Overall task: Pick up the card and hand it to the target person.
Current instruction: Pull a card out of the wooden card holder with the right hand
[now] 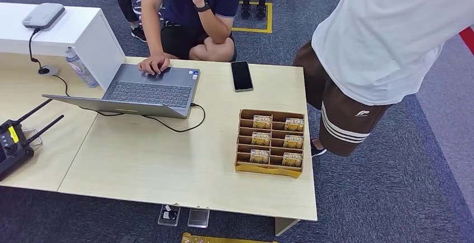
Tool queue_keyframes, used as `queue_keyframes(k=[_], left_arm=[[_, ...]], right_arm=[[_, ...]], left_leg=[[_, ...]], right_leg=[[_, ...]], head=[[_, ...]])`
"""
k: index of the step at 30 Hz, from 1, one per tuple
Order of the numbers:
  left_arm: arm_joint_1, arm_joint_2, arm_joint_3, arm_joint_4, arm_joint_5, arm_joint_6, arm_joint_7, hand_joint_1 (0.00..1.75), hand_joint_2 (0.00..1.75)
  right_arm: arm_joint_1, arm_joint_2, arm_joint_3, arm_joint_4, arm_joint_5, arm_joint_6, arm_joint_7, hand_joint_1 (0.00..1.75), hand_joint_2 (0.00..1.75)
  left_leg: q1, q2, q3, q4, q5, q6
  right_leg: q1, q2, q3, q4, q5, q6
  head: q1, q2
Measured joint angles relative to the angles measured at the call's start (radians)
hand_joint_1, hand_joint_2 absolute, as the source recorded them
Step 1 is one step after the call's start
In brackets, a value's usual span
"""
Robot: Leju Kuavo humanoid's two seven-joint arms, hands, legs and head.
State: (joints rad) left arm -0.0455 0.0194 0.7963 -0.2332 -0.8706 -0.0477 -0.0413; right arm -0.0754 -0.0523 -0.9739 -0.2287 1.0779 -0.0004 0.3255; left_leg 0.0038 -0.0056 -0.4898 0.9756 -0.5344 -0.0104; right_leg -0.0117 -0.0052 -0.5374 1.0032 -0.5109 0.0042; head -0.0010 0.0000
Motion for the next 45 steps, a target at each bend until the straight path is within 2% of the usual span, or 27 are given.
queue_keyframes(k=[12,16,21,30,34,39,45], left_arm=[[-0.005,0.0,0.029,0.008,-0.008,-0.002,0.0,0.0,1.75],[-0.005,0.0,0.031,0.009,-0.013,-0.004,-0.001,0.0,1.75],[-0.006,0.003,0.034,0.009,-0.014,-0.004,-0.002,0.0,1.75],[-0.008,0.009,0.063,0.009,-0.014,0.006,0.018,0.0,1.75],[-0.01,0.006,0.081,0.009,-0.01,0.018,0.029,0.0,1.75],[-0.014,0.0,0.105,0.009,-0.004,0.033,0.042,0.0,1.75],[-0.016,-0.003,0.133,0.009,-0.004,0.037,0.037,0.0,1.75]], right_arm=[[-0.009,0.0,-0.031,0.01,0.006,0.0,0.001,0.0,1.75],[-0.01,-0.005,-0.049,0.01,-0.03,-0.014,-0.018,0.0,1.75],[-0.016,-0.041,-0.107,0.009,-0.1,-0.061,-0.115,0.0,1.75],[-0.063,-0.182,-0.132,-0.024,-0.058,-0.228,-0.328,0.0,1.75],[-0.117,-0.216,-0.129,-0.063,-0.065,-0.272,-0.431,0.0,1.75],[-0.181,-0.21,-0.077,-0.176,-0.095,-0.305,-0.504,0.0,1.75],[-0.165,-0.134,0.114,-0.513,-0.148,-0.326,-0.435,0.0,1.75]], left_leg=[[0.0,0.0,0.0,0.0,0.0,0.0],[0.0,0.0,0.0,0.0,0.0,0.0],[0.0,0.0,0.0,0.0,0.0,0.0],[0.0,0.0,0.0,0.001,0.0,0.0],[0.0,0.0,0.0,0.001,0.0,0.0],[0.0,0.0,0.0,0.001,0.0,0.0],[0.0,0.0,0.0,0.001,0.001,0.0]], right_leg=[[0.0,0.0,0.0,0.0,0.0,0.0],[0.0,0.0,0.0,0.0,0.0,0.0],[0.0,0.0,0.0,0.0,0.0,0.0],[-0.001,0.0,0.0,0.0,0.001,0.001],[0.0,0.0,0.0,0.0,0.001,0.0],[0.0,0.0,0.0,0.0,0.001,0.0],[0.0,0.0,0.0,0.0,0.001,0.0]], head=[[0.0,0.0],[0.0,0.0],[0.0,0.0],[0.001,0.0],[0.0,0.0],[-0.001,0.0],[0.0,0.0]])
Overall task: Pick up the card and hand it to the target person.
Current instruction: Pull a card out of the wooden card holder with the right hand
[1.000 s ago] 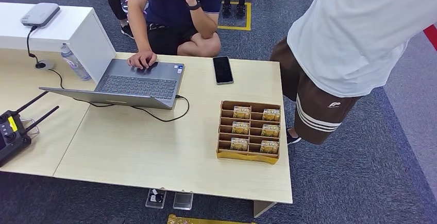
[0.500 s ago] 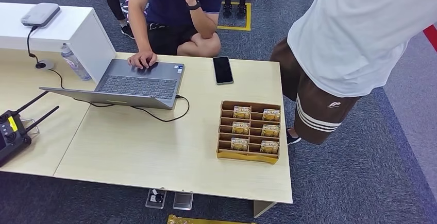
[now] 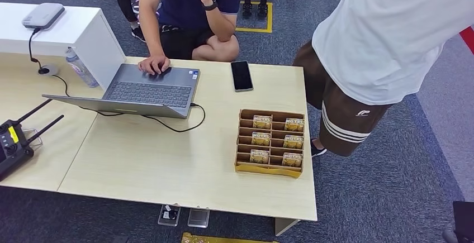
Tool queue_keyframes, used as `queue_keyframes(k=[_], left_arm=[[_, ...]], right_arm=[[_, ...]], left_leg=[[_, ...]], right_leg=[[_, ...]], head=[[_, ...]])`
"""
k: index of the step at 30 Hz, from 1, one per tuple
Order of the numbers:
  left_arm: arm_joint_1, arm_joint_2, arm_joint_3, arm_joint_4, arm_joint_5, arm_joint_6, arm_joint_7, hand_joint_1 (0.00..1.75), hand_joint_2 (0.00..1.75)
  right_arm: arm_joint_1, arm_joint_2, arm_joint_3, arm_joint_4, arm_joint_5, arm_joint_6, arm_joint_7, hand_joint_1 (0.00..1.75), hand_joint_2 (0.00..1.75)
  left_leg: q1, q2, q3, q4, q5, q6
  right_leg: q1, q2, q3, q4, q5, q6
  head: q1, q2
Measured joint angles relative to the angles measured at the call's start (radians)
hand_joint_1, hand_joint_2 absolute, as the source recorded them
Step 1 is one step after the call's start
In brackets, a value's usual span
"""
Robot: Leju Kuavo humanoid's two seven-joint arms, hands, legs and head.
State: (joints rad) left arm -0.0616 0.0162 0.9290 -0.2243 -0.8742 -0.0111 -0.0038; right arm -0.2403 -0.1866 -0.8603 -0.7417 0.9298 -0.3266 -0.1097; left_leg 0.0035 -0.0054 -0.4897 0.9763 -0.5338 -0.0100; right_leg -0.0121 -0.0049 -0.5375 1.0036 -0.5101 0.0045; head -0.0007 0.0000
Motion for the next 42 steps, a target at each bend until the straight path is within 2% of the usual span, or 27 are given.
queue_keyframes(k=[3,6,7,10,11,17,23,31,42], left_arm=[[0.0,-0.001,0.012,0.0,-0.003,0.0,-0.005,0.0,1.75],[0.0,-0.004,0.024,0.0,-0.007,-0.001,-0.012,0.0,1.75],[0.001,-0.005,0.026,0.0,-0.009,-0.001,-0.015,0.0,1.75],[0.003,-0.007,0.033,0.0,-0.015,-0.004,-0.023,0.0,1.75],[0.004,-0.007,0.035,0.0,-0.016,-0.005,-0.025,0.0,1.75],[0.004,-0.008,0.046,0.0,-0.029,-0.01,-0.035,0.0,1.75],[0.004,-0.014,0.052,0.001,-0.036,-0.01,-0.04,0.0,1.75],[0.005,-0.021,0.058,0.004,-0.062,-0.011,-0.048,0.0,1.75],[0.002,-0.021,0.057,0.004,-0.096,-0.024,-0.052,0.0,1.75]], right_arm=[[0.043,0.055,0.113,-0.216,0.04,-0.01,0.05,0.01,1.75],[0.093,0.116,0.224,-0.43,0.103,-0.016,0.094,0.34,1.75],[0.108,0.134,0.257,-0.493,0.12,-0.017,0.102,0.64,1.75],[0.148,0.181,0.352,-0.662,0.162,-0.02,0.118,1.37,1.75],[0.159,0.192,0.381,-0.709,0.175,-0.02,0.121,1.42,1.75],[0.211,0.237,0.552,-0.922,0.239,-0.021,0.144,1.52,1.75],[0.237,0.248,0.707,-1.022,0.324,0.015,0.201,1.51,1.75],[0.241,0.247,0.862,-1.042,0.406,0.096,0.299,1.5,1.75],[0.21,0.244,0.997,-0.939,0.427,0.152,0.323,1.36,1.75]], left_leg=[[0.0,0.0,0.0,0.0,0.0,0.0],[0.0,0.0,0.0,0.0,0.0,0.0],[0.0,0.0,-0.001,-0.001,0.0,0.0],[0.001,0.0,-0.001,-0.001,0.0,0.0],[0.001,0.0,-0.001,-0.001,0.0,0.0],[0.0,0.0,-0.001,-0.001,0.0,0.0],[0.0,0.0,-0.001,-0.001,0.0,0.0],[0.0,0.0,-0.001,-0.001,0.0,0.0],[0.001,0.0,-0.001,-0.001,0.0,0.0]], right_leg=[[0.0,0.0,0.0,0.0,0.0,0.0],[0.0,0.0,0.0,0.0,0.0,0.0],[0.001,0.0,0.0,0.0,0.0,0.0],[0.001,0.0,0.0,0.0,0.0,0.0],[0.001,0.0,0.0,0.0,0.0,0.0],[0.0,0.0,0.0,0.0,0.0,0.0],[0.0,0.0,0.0,0.0,0.0,0.0],[0.0,0.0,0.0,0.0,0.0,0.0],[0.001,0.0,0.0,0.0,0.0,0.0]], head=[[0.0,0.0],[-0.001,0.0],[-0.001,0.0],[-0.001,0.0],[-0.001,0.0],[0.0,0.0],[0.0,0.0],[0.0,0.0],[-0.001,0.0]])
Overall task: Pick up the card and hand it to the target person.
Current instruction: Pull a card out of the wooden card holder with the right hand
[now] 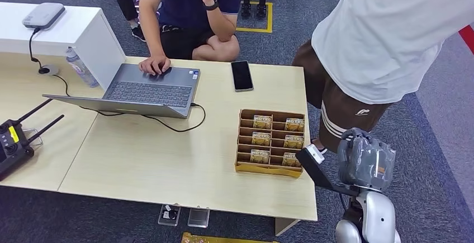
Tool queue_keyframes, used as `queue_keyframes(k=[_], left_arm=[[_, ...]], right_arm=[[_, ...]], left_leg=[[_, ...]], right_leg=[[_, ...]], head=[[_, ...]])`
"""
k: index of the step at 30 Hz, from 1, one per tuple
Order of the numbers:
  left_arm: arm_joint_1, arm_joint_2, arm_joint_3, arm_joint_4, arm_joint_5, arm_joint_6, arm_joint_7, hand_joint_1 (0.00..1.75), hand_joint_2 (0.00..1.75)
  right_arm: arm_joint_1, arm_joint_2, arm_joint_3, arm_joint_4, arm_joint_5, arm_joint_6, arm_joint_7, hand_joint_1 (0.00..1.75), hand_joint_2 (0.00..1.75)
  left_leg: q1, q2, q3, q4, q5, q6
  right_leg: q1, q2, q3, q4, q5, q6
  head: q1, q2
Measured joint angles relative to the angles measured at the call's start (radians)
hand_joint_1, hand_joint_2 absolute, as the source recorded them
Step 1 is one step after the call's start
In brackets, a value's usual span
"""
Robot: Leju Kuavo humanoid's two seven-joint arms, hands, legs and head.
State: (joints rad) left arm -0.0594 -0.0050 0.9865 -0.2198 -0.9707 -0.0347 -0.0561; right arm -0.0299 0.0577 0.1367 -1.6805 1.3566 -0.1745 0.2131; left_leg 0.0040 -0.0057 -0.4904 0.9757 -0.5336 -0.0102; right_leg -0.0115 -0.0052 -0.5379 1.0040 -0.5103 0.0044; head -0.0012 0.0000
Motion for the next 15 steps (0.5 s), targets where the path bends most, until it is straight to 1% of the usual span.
queue_keyframes(k=[9,15], left_arm=[[-0.001,0.0,0.0,0.0,-0.004,0.001,0.004,0.0,1.75],[-0.001,-0.001,0.0,0.0,-0.006,0.001,0.006,0.0,1.75]], right_arm=[[-0.034,-0.005,0.06,0.082,-0.03,0.029,0.006,1.37,1.75],[-0.046,-0.011,0.084,0.127,-0.056,0.031,0.005,1.37,1.75]], left_leg=[[0.0,0.0,0.0,0.0,0.0,0.0],[0.0,0.0,0.0,0.0,0.0,0.0]], right_leg=[[0.0,0.0,0.0,0.0,0.0,0.0],[0.0,0.0,0.0,0.0,0.0,0.0]], head=[[0.001,0.0],[0.0,0.0]])
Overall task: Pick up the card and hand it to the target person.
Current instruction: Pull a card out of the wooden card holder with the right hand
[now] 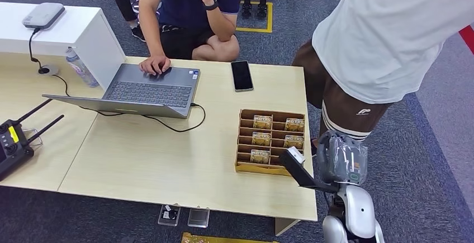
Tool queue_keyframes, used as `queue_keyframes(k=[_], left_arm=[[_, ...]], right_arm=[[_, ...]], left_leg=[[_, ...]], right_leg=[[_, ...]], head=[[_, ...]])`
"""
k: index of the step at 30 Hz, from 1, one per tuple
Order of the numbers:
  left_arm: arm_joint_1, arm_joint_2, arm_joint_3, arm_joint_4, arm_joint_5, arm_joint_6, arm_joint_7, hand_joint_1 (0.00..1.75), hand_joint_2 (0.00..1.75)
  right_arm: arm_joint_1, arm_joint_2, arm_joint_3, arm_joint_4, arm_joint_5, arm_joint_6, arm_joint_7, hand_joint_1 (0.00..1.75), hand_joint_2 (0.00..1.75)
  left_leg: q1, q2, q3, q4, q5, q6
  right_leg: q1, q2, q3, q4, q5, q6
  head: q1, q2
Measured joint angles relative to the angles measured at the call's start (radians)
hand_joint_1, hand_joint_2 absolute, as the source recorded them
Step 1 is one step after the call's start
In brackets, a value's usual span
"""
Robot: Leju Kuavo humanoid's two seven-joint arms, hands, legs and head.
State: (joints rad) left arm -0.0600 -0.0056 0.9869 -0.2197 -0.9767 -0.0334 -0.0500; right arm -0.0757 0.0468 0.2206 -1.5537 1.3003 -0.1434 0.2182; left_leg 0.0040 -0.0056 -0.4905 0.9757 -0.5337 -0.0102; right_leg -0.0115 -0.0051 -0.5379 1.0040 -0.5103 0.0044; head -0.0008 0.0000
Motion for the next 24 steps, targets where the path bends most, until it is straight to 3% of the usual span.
queue_keyframes(k=[3,6,8,17,24], left_arm=[[0.0,0.0,0.0,0.0,-0.003,0.0,-0.001,0.0,1.75],[0.0,0.0,0.0,0.0,-0.008,0.001,-0.004,0.0,1.75],[0.0,0.0,0.0,0.0,-0.013,0.002,-0.006,0.0,1.75],[-0.001,0.0,0.0,0.0,-0.027,-0.001,-0.01,0.0,1.75],[-0.001,0.0,0.0,0.0,-0.031,-0.002,-0.01,0.0,1.75]], right_arm=[[-0.004,-0.003,0.006,0.017,-0.006,0.0,0.0,1.21,1.75],[-0.01,-0.007,0.016,0.035,-0.014,0.0,0.0,0.89,1.75],[-0.014,-0.009,0.021,0.048,-0.021,0.002,0.0,0.77,1.75],[-0.023,-0.012,0.041,0.103,-0.046,0.008,-0.001,0.65,1.75],[-0.023,-0.013,0.043,0.117,-0.048,0.009,0.0,0.72,1.75]], left_leg=[[0.0,0.0,0.0,0.0,0.0,0.0],[0.0,0.0,0.0,0.0,0.0,0.0],[0.0,0.0,0.0,0.0,0.0,0.0],[0.0,0.0,0.0,0.0,0.0,0.0],[0.0,0.0,0.0,0.0,0.0,0.0]], right_leg=[[0.0,0.0,0.0,0.0,0.0,0.0],[0.0,0.0,0.0,0.0,0.0,0.0],[0.0,0.0,0.0,0.0,0.0,0.0],[0.0,0.0,0.0,0.0,0.0,0.0],[0.0,0.0,0.0,0.0,0.0,0.0]], head=[[0.0,0.0],[0.0,0.0],[0.0,0.0],[0.0,0.0],[0.001,0.0]])
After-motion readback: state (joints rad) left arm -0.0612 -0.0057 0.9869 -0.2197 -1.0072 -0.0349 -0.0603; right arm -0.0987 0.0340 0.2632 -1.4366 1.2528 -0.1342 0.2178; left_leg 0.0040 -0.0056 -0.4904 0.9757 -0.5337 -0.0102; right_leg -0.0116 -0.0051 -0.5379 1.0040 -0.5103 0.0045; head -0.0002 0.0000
